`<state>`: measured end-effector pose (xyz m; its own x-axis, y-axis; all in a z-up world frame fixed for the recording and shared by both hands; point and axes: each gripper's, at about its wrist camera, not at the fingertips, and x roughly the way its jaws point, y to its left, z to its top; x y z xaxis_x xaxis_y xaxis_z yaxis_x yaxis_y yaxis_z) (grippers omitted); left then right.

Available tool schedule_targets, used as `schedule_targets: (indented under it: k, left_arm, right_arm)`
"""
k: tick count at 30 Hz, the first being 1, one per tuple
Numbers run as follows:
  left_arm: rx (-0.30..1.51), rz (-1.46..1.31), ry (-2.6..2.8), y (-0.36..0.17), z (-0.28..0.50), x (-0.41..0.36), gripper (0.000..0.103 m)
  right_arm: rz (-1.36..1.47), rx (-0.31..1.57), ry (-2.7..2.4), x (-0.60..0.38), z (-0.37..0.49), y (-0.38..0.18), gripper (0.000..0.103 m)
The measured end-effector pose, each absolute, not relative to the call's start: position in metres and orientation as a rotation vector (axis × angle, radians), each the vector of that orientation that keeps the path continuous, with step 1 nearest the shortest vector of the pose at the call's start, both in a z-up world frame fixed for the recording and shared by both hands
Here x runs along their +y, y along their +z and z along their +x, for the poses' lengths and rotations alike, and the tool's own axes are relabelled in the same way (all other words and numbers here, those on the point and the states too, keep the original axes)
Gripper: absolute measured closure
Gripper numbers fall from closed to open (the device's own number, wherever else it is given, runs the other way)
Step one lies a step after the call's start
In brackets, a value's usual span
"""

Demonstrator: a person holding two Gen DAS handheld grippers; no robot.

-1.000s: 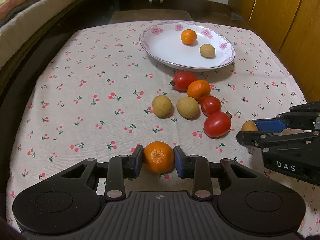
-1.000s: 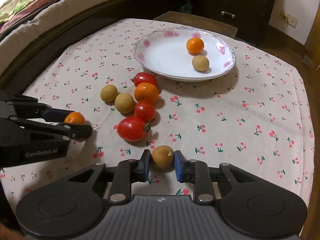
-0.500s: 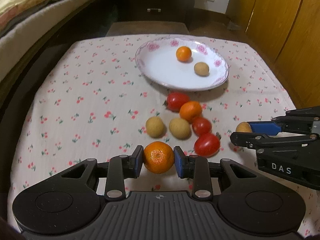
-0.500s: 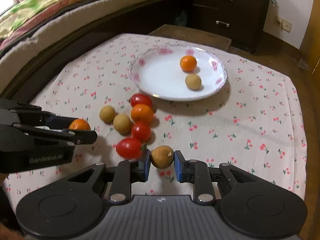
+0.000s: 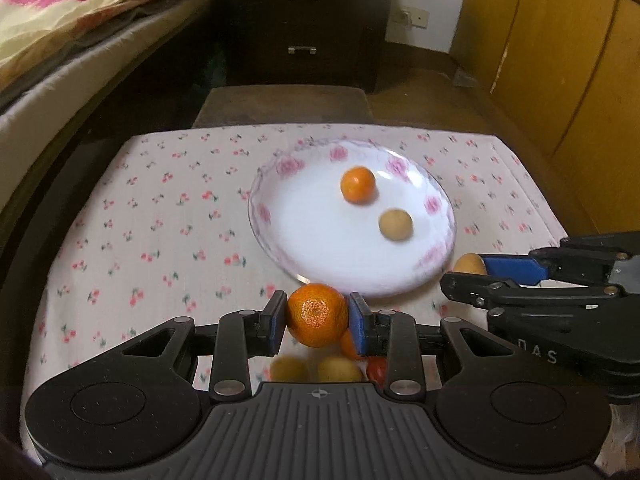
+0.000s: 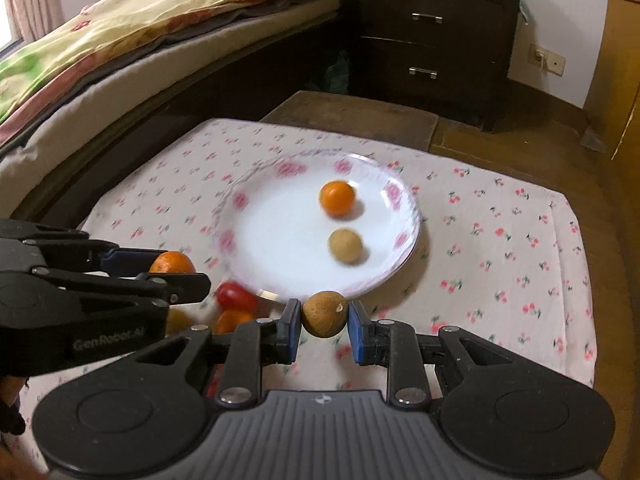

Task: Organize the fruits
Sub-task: 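Carry the mandarin and brown fruit over the white plate with both tools, then open the left tool over the plate while the right tool releases its fruit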

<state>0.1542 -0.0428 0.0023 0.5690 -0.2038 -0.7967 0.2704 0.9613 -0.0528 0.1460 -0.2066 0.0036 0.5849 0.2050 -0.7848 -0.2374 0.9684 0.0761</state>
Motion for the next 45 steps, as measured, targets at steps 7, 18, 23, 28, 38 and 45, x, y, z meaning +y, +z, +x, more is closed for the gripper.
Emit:
schedule_targets:
  k: [7, 18, 23, 28, 38, 45]
  left_arm:
    - [0.929, 0.070, -0.287, -0.001, 0.179, -0.051, 0.062]
    - [0.948, 0.067, -0.283, -0.010, 0.199, -0.058, 0.062]
    - [0.945, 0.067, -0.281, -0.009, 0.201, -0.058, 0.062]
    - [0.939, 0.059, -0.281, -0.007, 0.201, -0.058, 0.061]
    - [0.924, 0.042, -0.286, 0.002, 0.197, -0.055, 0.056]
    - [0.922, 0.029, -0.277, 0.006, 0.190, -0.047, 0.056]
  right_arm:
    - [-0.022, 0.917, 0.267, -0.204, 0.174, -0.004, 0.076]
    - [-0.034, 0.924, 0.260, -0.208, 0.196, -0.011, 0.076]
    - [-0.014, 0.922, 0.268, -0.210, 0.199, -0.013, 0.076]
    - [-0.009, 0.912, 0.262, -0.210, 0.200, -0.010, 0.076]
    - [0.018, 0.888, 0.250, -0.217, 0.198, -0.001, 0.076]
    - [0.014, 0.879, 0.246, -0.217, 0.188, 0.007, 0.076]
